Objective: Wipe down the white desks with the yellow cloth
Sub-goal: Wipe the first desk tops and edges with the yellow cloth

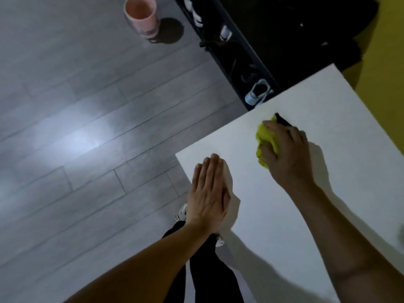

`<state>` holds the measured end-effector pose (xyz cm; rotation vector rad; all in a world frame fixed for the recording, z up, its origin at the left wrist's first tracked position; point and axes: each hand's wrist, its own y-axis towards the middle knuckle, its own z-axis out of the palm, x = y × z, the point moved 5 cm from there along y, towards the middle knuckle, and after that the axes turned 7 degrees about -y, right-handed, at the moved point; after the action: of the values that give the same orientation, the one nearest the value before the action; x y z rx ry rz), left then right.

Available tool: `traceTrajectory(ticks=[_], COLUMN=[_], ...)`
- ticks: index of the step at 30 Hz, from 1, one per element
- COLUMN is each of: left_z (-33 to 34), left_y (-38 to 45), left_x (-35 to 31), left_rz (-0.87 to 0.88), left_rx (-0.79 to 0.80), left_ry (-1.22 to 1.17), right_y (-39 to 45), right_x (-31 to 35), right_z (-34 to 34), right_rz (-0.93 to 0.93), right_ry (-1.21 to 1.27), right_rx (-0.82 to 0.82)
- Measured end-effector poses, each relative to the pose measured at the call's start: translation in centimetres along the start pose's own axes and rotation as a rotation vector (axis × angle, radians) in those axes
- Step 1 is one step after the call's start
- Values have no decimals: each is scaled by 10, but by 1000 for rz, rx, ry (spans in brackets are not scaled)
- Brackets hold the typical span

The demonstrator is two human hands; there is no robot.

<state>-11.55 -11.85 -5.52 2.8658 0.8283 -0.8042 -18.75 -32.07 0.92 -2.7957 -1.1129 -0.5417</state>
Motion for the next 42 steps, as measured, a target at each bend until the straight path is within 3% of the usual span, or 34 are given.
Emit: traceTrajectory(ticks=[3,6,10,12,19,23,27,30,36,42], left_z=[8,9,7,7,7,7,6,9,15,13], left_y=[-2,-1,-3,-5,-1,0,-1,-2,-4,-2], left_x=[1,5,5,7,8,9,7,8,11,8], left_rz=[11,27,78,115,123,129,138,134,121,132], left_rx=[-40,-59,-133,-173,-177,-186,-224,-231,-224,-183], left_ry=[11,6,7,1,-103,-169,-181,-160,-103,-118], right_y=[52,83,71,58,62,102,135,116,50,84], right_x=[59,126,177,184,156,91,42,66,160,91], right_z=[10,46,106,127,128,98,74,85,119,84], right_rz=[-276,-552,-726,-782,-786,-660,-534,-645,-822,-733], right_ry=[54,43,-4,-50,12,-32,-92,-101,-24,-36], right_rx=[115,391,766,869,771,670,685,605,602,506])
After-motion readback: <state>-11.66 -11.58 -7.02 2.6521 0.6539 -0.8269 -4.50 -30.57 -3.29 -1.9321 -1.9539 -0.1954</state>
